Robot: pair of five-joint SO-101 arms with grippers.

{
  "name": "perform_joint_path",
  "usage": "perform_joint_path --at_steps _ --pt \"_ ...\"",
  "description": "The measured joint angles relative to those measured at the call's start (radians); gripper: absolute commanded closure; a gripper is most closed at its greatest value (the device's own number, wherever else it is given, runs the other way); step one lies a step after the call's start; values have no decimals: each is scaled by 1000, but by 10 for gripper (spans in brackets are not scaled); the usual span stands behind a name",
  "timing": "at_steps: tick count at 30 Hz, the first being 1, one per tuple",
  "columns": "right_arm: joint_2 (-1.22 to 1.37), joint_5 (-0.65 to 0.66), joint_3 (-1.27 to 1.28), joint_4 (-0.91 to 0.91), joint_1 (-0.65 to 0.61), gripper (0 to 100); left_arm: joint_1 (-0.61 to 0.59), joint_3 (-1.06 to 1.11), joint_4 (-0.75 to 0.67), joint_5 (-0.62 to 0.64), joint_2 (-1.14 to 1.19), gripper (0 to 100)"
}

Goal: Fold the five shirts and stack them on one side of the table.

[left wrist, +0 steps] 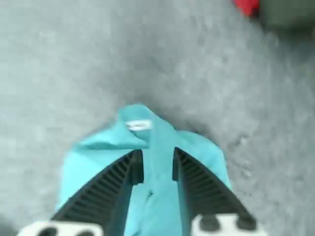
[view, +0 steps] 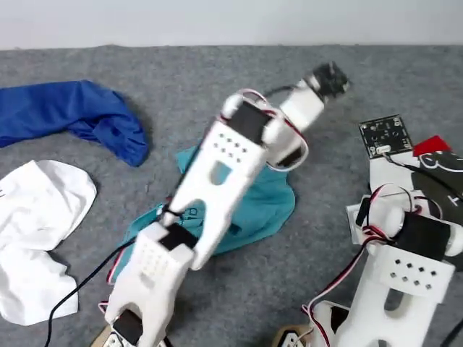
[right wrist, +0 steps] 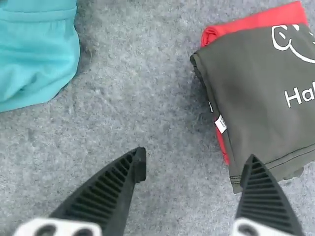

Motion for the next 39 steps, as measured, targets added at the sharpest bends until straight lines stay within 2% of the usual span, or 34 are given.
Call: perform_joint_path --at_steps 4,8,11,15,23,33,36,39 --pt "0 0 3 0 0 688 -5 81 0 0 -152 889" --pt "0 0 34 0 0 688 68 258 0 -11 -284 888" --pt "0 0 35 0 0 688 109 376 0 -83 -358 892" --pt "0 0 41 0 0 688 94 428 0 -147 -457 893" --pt "0 0 41 0 0 688 -98 516 0 -157 -666 893" --pt "0 0 41 0 0 688 -239 982 0 -164 -982 893" --pt "3 0 41 -28 -29 688 -313 1068 0 -221 -1082 893" --pt "21 0 41 -41 -98 688 -436 1115 0 -307 -1174 893"
